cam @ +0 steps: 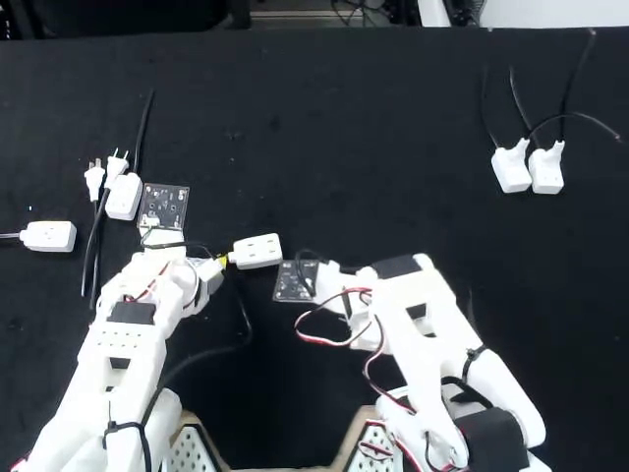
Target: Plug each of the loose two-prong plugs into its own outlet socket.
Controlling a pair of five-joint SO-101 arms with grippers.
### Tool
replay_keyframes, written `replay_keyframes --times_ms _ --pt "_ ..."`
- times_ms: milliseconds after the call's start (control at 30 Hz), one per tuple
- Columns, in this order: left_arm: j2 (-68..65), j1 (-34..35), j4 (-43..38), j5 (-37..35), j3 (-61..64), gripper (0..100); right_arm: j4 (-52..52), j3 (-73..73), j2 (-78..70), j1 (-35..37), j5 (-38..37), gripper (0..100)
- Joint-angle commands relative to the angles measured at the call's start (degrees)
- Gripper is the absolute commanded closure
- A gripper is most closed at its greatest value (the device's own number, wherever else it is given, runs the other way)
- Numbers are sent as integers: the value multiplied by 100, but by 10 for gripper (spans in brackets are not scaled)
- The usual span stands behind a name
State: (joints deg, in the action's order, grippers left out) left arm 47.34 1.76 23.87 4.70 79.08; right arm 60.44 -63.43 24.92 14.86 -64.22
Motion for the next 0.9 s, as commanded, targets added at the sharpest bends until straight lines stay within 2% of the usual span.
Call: replay_keyframes --times_ms 0,67,200,333,467,700,867 --pt "62 48 -62 -62 -145 733 53 13 163 53 -44 799" --pt "62 48 -62 -62 -145 733 53 31 171 44 -44 830" --pt "62 48 -62 -62 -145 733 53 171 171 35 0 995" --pt "62 48 -62 -62 -145 733 158 453 171 26 387 989" --pt "62 48 -62 -62 -145 733 237 866 171 26 431 988" --pt "62 48 -62 -62 -145 733 -1741 -40 163 44 440 986" --pt "70 48 -79 -62 -145 733 -1292 13 171 70 958 986"
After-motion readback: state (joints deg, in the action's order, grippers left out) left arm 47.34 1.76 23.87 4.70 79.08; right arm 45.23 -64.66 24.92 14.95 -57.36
